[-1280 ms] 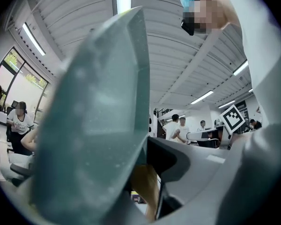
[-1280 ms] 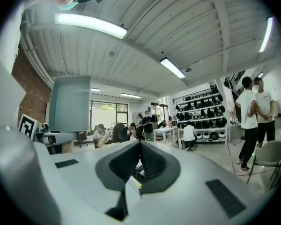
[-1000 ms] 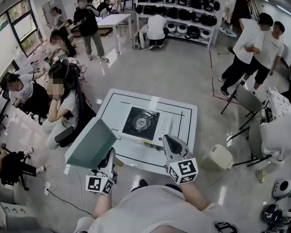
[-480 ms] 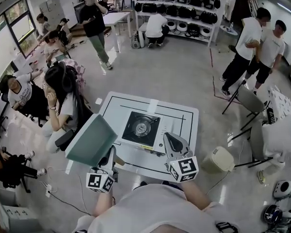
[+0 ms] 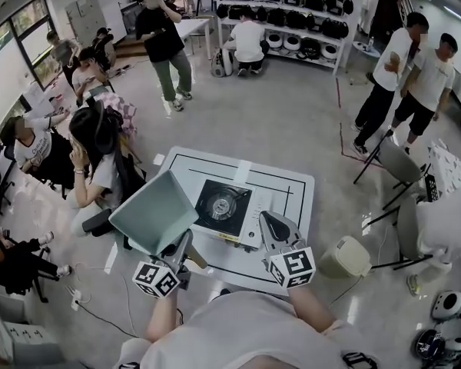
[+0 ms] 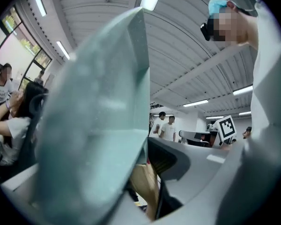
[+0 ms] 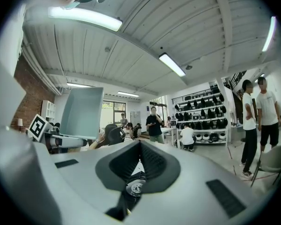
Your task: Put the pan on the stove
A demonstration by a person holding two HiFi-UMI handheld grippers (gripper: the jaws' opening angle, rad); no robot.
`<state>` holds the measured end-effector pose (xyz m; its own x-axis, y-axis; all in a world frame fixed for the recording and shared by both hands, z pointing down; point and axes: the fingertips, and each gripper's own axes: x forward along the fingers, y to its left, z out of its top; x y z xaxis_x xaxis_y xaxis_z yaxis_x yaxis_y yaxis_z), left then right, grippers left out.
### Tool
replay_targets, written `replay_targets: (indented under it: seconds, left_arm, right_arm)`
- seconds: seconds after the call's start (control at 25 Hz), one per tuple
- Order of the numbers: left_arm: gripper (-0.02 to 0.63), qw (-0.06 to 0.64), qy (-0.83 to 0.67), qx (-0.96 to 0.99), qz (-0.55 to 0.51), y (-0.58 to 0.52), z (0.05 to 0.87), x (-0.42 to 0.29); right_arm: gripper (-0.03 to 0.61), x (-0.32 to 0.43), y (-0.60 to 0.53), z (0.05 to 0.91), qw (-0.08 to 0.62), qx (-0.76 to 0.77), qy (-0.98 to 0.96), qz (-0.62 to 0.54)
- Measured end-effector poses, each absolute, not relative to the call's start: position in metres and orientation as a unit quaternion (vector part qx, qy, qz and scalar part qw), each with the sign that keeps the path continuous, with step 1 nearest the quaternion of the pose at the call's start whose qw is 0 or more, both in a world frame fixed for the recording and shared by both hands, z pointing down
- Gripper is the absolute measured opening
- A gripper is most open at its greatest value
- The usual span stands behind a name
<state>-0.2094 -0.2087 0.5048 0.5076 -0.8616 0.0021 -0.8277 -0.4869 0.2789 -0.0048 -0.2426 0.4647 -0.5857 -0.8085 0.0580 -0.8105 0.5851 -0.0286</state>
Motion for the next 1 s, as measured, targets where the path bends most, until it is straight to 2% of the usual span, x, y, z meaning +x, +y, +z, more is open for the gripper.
replay_targets:
  seconds: [0.32, 0.72, 1.0]
  left_arm:
    - [0.127, 0.241, -0.393, 0.887, -0.018, -0.238, 0.556, -0.2]
    - [0.127, 0.448, -0.191, 0.873, 0.025, -0.275, 0.634, -0.167]
    - [0.13, 0.602, -0.072, 0.795, 0.018, -0.288, 0.665, -0.141]
  right_arm:
    - [0.008, 0.003, -0.244, 0.477, 0.024, 0.441, -0.897, 0.035]
    - [0.008, 0.016, -0.26, 0.498, 0.042, 0.467, -0.881, 0.054]
    - [0.008, 0.034, -0.264, 0.508, 0.051, 0.497, -0.863, 0.068]
